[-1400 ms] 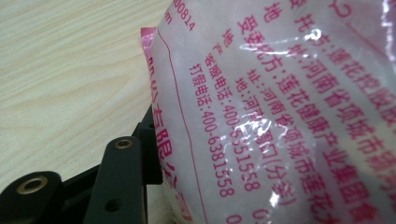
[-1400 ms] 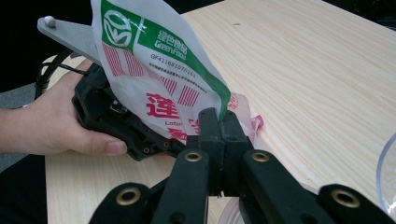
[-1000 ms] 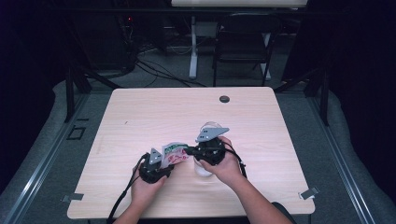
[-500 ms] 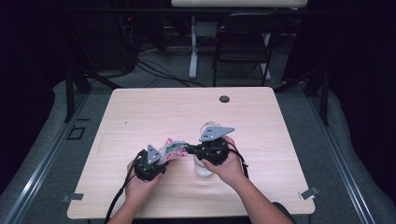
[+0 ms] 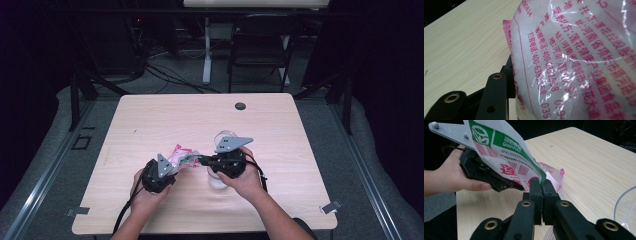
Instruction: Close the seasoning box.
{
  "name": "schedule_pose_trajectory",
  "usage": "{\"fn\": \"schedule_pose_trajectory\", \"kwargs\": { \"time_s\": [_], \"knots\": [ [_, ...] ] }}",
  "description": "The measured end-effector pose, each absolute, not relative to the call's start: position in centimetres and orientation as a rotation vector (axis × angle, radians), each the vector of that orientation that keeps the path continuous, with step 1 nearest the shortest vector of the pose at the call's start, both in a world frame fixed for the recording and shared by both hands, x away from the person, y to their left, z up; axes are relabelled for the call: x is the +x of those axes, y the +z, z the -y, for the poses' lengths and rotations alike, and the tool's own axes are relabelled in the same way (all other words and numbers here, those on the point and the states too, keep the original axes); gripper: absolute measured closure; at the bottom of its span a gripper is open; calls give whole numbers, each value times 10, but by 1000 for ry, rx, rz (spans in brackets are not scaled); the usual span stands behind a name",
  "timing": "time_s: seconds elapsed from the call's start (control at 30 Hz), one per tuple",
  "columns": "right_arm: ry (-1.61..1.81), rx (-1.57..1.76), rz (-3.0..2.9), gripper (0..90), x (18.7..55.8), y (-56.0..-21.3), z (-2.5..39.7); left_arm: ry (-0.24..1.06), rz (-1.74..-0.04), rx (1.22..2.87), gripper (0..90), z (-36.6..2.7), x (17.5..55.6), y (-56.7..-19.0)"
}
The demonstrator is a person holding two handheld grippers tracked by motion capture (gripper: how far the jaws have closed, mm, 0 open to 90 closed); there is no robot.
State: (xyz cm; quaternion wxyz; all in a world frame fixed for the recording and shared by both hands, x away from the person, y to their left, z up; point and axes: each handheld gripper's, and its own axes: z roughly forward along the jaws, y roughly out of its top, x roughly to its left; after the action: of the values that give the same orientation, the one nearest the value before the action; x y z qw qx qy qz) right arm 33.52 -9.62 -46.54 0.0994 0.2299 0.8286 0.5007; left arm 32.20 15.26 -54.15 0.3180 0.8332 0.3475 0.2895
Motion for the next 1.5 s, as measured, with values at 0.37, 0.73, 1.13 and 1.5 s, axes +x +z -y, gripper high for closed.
{"fn": "schedule_pose_trajectory", "kwargs": {
  "time_s": [0.37,0.73,1.13,1.5],
  "knots": [
    [1478,677,-2412,650,332,-465,98,831,-862,2237,601,-147,321,-539],
    [1457,654,-2388,523,330,-465,97,837,-846,2244,602,-144,321,-540],
    [1458,605,-2368,446,327,-462,96,829,-840,2265,602,-144,321,-542],
    [1467,550,-2395,436,325,-460,96,813,-837,2274,602,-141,322,-545]
  ]
}}
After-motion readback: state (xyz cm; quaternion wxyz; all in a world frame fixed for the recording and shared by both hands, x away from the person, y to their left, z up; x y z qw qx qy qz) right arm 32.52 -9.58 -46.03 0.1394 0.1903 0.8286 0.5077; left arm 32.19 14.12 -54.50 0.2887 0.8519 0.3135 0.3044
